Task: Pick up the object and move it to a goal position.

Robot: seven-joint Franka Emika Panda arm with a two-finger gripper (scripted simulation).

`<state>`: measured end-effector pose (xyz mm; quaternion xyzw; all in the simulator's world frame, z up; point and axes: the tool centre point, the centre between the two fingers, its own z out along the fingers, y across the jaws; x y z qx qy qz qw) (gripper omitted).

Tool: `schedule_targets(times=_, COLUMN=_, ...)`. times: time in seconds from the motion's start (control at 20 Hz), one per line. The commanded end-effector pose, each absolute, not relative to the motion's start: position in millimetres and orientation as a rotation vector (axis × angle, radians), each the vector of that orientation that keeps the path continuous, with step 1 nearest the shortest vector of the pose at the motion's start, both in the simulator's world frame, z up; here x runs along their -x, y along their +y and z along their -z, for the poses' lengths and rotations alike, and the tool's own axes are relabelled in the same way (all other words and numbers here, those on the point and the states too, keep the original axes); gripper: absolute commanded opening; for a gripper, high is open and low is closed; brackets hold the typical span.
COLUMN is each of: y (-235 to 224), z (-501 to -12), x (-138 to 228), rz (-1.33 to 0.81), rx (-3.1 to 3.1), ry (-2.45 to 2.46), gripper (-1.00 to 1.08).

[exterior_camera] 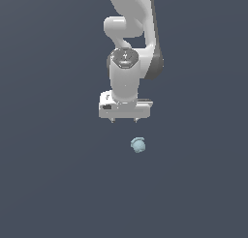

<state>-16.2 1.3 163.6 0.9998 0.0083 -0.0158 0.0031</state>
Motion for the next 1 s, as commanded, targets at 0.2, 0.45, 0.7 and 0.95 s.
schedule_targets(times=0.2, y=4, z=-162, x=15, rz=0.045, rx=-3.128, ry=0.042, gripper=1.00)
schedule_targets(times=0.45, y=11, z=-160, x=12, rz=0.035, rx=-3.109, ry=0.080, gripper=1.00)
schedule_targets(times=0.7, y=12, z=-160, x=12, rz=0.034, rx=-3.108, ry=0.083, gripper=1.00)
schedule_targets(times=0.95, y=18, z=-152, x=5, rz=0.031, rx=-3.109, ry=0.128, gripper=1.00)
